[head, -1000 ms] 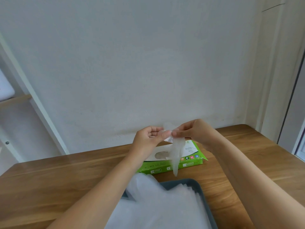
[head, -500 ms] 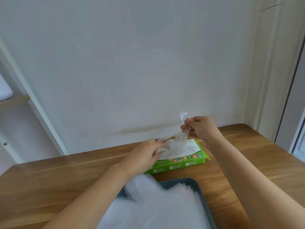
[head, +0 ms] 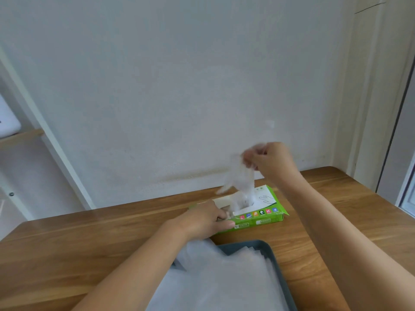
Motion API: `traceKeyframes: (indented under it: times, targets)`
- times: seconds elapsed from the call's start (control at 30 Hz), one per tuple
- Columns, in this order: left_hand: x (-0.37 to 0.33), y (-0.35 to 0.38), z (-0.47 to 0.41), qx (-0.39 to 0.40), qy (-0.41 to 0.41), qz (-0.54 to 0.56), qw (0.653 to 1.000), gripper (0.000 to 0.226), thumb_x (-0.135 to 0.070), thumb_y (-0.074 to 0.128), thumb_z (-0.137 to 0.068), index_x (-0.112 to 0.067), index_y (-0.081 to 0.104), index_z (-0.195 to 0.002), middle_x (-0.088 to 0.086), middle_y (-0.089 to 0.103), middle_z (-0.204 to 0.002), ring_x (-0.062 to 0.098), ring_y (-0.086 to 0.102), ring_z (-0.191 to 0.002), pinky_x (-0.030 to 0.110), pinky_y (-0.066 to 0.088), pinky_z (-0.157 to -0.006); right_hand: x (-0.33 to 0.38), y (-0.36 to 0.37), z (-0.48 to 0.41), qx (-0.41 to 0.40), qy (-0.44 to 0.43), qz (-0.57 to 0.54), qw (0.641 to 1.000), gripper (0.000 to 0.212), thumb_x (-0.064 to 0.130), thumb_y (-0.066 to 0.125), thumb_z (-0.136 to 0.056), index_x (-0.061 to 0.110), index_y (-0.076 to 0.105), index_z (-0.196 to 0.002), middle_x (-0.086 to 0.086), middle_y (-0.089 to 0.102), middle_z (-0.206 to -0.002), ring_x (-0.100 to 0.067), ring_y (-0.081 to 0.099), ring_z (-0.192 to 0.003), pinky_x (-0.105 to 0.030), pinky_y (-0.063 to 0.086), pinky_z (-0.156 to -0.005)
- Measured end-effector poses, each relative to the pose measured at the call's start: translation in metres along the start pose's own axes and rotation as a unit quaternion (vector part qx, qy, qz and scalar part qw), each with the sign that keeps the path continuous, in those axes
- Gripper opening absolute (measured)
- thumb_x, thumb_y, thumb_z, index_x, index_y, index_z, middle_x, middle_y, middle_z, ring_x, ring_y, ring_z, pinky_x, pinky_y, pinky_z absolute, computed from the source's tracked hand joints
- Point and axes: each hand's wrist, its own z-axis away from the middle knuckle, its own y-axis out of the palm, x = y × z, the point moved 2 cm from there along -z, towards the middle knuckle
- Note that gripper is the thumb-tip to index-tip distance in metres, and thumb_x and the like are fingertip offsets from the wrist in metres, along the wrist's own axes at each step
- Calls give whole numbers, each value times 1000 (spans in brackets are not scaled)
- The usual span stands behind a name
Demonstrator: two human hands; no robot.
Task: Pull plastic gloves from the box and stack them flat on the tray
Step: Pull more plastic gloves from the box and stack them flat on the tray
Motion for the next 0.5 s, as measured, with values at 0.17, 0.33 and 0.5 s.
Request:
traceKeyframes:
  times: [0.17,0.33,0.5]
  targets:
    - [-5,-3,2,21,-33,47,998,46,-46,50,-96,-13,42,-64,-1,34,-67,13,34,-59,30,25,-58,52,-22,20,26,-57,-239,969,24,9,56,-93,11,67,-71,-5,64,-65,-16,59,-62,-31,53,-68]
    - [9,-28,15,-85,-107,164,977,21,-29,58,-92,-16,69,-80,-5,64,-73,10,62,-74,21,43,-65,73,-33,41,177,-46,-230,956,29,9,56,-92,14,68,-66,-2,66,-61,-10,60,-53,-19,48,-50]
    - [-13,-71,60,-225,-59,501,834,58,-68,55,-75,-15,70,-95,3,73,-99,14,69,-93,29,51,-89,77,-30,62,258,1,-219,941,29,12,55,-92,9,68,-67,-3,65,-59,-11,58,-50,-18,47,-50]
